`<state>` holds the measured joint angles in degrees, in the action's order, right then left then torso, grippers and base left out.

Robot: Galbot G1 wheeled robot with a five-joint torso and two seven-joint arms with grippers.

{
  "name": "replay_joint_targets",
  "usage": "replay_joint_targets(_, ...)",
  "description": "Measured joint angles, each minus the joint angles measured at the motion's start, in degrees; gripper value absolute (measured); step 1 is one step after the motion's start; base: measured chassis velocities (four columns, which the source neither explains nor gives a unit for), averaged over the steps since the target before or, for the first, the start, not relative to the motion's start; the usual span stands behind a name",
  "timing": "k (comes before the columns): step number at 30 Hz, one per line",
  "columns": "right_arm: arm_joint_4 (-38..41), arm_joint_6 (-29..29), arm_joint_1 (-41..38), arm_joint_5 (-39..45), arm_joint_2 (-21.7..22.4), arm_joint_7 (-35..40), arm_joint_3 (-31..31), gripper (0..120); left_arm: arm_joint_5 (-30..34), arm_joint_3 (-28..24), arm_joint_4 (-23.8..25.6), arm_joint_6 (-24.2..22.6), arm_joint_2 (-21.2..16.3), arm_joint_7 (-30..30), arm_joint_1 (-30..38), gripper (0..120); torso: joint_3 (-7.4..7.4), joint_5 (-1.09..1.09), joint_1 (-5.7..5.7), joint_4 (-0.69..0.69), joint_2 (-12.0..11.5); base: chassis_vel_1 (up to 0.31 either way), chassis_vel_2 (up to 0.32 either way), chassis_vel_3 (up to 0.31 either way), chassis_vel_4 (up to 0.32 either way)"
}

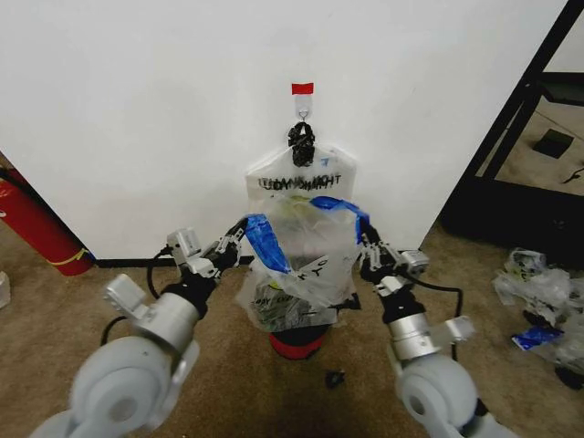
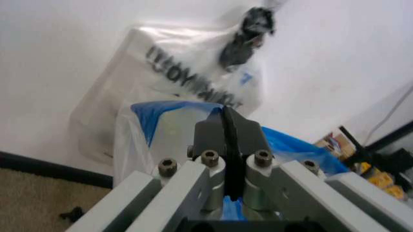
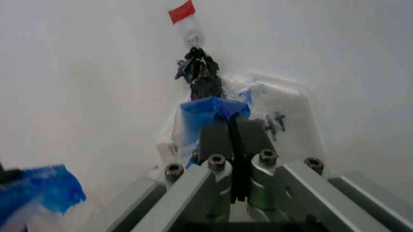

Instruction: Pick up the garbage bag from the wall and place it over the trash bin.

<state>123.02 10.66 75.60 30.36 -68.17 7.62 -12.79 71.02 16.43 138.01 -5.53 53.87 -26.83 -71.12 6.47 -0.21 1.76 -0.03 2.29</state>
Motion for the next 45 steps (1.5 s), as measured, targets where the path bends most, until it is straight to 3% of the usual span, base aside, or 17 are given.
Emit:
replay_joint_targets(6, -0.6, 0.0, -1.0, 0.0, -0.4, 0.1, -1.8, 0, -2.1, -5.3, -4.4, 1.1, 3.1, 0.2, 3.2, 0, 0.00, 0.01, 0.00, -0.01, 0.0, 0.000, 0.000, 0.000, 0.000)
replay_joint_targets(12, 1.6, 0.5, 0.0, 0.7, 1.0, 0.5, -4.4, 0, -1.1, -7.5, -3.4, 0.8, 3.0, -0.7, 5.3, 0, 0.00, 0.01, 0.00, -0.02, 0.0, 0.000, 0.000, 0.000, 0.000)
replay_joint_targets(20, 5.3, 0.4, 1.4, 1.5, 1.6, 1.3, -5.7, 0, 1.4, -6.3, -0.6, 0.2, 2.2, -1.0, 6.3, 0, -0.01, 0.00, 0.00, 0.00, 0.0, 0.000, 0.000, 0.000, 0.000)
replay_joint_targets(33, -2.8, 1.6, 3.3, -2.8, -4.0, 0.6, -0.6, 0, -4.8, -5.2, -9.3, 3.1, 2.9, 1.8, 0.0, 0, -0.01, -0.01, 0.00, 0.00, 0.0, 0.000, 0.000, 0.000, 0.000)
replay_joint_targets(45, -8.2, 1.4, 6.9, -7.6, -5.5, 5.0, 0.0, 0, -7.6, -4.9, -9.4, 3.5, 1.9, 1.3, -4.3, 0, -0.01, 0.00, 0.00, -0.02, 0.0, 0.000, 0.000, 0.000, 0.000)
